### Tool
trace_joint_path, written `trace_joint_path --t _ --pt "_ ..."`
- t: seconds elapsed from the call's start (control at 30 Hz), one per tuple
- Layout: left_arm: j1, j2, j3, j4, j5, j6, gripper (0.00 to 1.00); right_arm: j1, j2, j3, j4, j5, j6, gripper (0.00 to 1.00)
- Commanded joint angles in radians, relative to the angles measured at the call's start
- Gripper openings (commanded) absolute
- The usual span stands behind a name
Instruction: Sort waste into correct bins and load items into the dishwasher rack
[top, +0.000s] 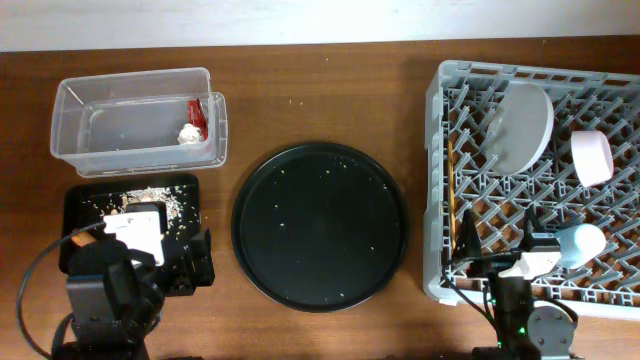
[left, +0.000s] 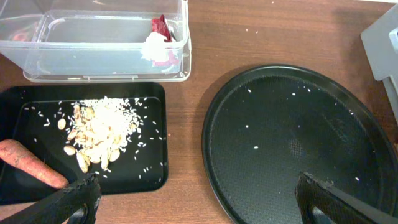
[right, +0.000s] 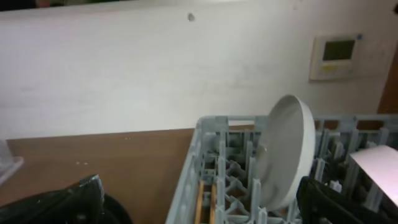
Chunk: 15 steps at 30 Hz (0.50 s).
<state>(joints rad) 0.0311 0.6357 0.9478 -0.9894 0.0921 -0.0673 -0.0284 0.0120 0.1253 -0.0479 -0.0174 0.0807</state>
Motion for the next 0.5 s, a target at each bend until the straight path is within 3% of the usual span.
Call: trace_joint_path --t 0.0,0.13,0.47 --pt "0.002 -0.002 -0.002 0.001 0.009 0.016 0.99 -0.033 -0.009 -0.105 0.125 0.011 0.003 0.98" --pt "0.002 -0.002 -0.002 0.001 0.009 0.016 0.99 -0.033 -0.009 -0.12 -0.034 0.007 -0.024 0.98" --pt "0.002 -0.002 -0.002 0.001 0.009 0.016 0.99 -0.032 -0.005 -0.12 -0.03 -0.012 0.006 0.98"
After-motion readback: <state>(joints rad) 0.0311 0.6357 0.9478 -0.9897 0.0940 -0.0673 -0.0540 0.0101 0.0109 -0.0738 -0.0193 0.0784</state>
